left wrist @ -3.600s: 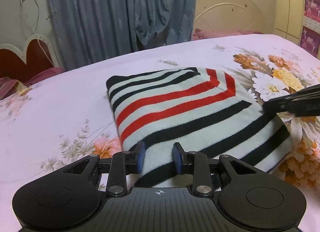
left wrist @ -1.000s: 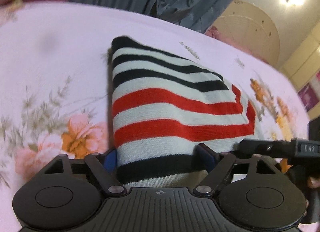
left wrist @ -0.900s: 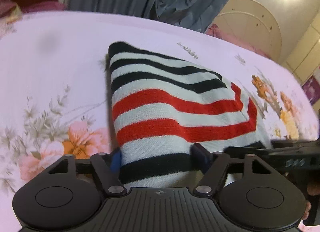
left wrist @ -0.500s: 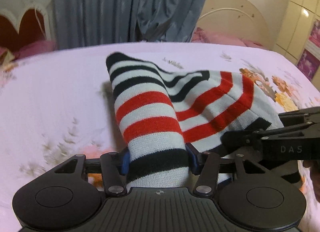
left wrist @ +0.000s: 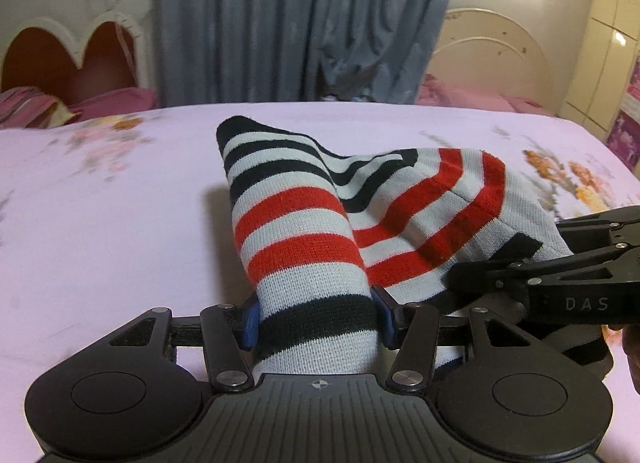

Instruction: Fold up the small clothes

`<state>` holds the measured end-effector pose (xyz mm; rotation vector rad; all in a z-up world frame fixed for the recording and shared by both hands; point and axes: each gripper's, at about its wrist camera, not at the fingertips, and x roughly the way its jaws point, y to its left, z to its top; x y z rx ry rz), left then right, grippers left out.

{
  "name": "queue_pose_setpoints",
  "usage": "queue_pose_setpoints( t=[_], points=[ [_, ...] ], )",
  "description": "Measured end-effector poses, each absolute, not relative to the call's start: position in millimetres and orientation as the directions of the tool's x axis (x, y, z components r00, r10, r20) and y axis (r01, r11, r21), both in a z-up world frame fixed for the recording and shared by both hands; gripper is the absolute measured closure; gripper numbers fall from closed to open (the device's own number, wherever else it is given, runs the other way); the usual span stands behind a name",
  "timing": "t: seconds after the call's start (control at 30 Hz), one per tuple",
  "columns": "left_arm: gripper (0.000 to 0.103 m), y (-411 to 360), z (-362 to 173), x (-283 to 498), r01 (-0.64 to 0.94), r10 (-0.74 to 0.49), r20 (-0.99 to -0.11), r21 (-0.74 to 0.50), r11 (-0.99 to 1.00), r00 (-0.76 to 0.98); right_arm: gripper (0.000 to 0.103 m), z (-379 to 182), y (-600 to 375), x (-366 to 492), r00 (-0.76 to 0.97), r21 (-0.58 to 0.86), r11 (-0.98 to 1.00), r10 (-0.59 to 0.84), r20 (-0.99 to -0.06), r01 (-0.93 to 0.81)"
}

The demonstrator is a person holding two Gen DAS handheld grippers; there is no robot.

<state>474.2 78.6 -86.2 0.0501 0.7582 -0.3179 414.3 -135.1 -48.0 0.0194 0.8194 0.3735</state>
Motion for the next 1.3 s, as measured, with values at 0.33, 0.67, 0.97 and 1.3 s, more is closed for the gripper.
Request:
queue_pose_setpoints(
  t=[0.33, 0.67, 0.97, 1.3],
  points=[
    [0.028, 160.8, -143.3, 473.9, 0.193, -0.306, -0.701, -0.238, 0.952, 0.645, 0.067, -111.0, -104.0, 429.5, 0.525, 0.296, 0.928, 0.373, -0.765, -0.227],
    [0.031, 170.5, -112.4, 463.2, 0.219, -0.281, -0.609, -0.176, 0.960, 0.742, 0.052, -67.7, -130.6, 425.2, 0.639, 0.245, 0.956, 0.290, -0.713, -0.161],
    [0.061, 133.4, -129.9, 497.6, 0.392, -0.334, -0.689, -0.078, 0.917, 0.643, 0.102, -95.3, -108.1, 470.5, 0.584, 0.088, 0.975, 0.194, -0.788, -0.204],
    [0.061, 129.4, -113.0, 477.9, 0.407, -0.302, -0.679, -0.006, 0.913, 0.669, 0.080, -81.0, -111.5, 440.7, 0.650, 0.097, 0.978, 0.197, -0.734, -0.186]
  ],
)
